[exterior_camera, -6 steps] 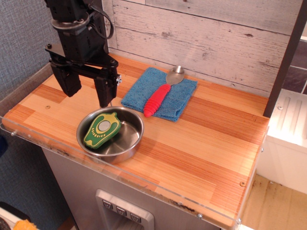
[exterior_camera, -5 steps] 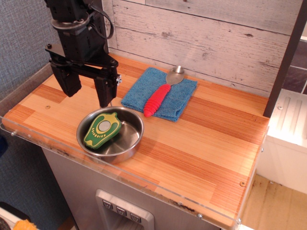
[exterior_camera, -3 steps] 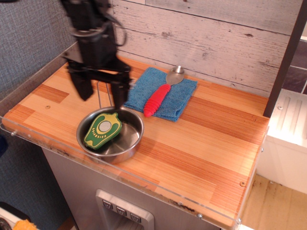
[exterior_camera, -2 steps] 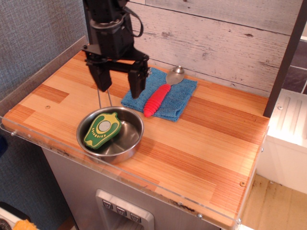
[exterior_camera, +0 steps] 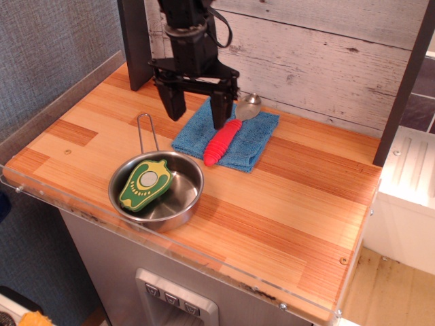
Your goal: Take the spoon from the blue cloth and place it next to the cloth.
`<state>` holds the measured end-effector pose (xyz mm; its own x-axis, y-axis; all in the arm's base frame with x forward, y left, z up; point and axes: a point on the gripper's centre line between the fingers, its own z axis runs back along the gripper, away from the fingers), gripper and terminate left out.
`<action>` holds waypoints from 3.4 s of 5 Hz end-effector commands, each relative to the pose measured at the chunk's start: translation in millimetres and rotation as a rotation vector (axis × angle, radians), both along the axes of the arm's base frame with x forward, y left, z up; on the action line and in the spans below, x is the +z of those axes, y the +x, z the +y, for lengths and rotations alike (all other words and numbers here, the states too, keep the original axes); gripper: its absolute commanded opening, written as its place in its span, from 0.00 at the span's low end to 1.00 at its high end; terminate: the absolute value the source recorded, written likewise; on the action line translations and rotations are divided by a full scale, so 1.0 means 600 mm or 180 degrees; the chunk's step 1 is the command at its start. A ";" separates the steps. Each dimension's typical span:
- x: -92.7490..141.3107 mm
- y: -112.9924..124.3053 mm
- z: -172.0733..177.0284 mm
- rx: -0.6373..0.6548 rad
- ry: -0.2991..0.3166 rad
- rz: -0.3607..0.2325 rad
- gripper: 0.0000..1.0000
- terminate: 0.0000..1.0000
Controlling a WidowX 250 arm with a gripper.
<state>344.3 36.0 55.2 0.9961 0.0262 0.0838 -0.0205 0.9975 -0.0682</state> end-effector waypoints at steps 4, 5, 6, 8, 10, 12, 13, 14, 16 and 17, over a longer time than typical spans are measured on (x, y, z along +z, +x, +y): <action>-0.049 0.028 -0.033 -0.0095 0.0132 -0.0029 1.00 0.00; -0.053 0.026 -0.038 -0.0110 0.0136 -0.0024 0.00 0.00; -0.050 0.023 -0.043 -0.0132 0.0133 -0.0017 0.00 0.00; -0.020 0.010 -0.046 -0.0064 0.0142 -0.0030 1.00 0.00; -0.020 0.011 -0.041 -0.0058 0.0137 -0.0005 1.00 0.00; -0.016 0.035 -0.049 -0.0139 0.0187 -0.0120 1.00 0.00; 0.003 0.042 -0.048 -0.0111 0.0161 -0.0224 1.00 0.00; -0.014 0.040 -0.046 -0.0114 0.0149 -0.0139 1.00 0.00; -0.034 0.037 -0.044 -0.0113 0.0178 -0.0070 1.00 0.00; -0.038 0.037 -0.043 -0.0120 0.0173 -0.0066 1.00 0.00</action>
<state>361.7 6.9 20.8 0.9973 -0.0247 0.0685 0.0258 0.9995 -0.0157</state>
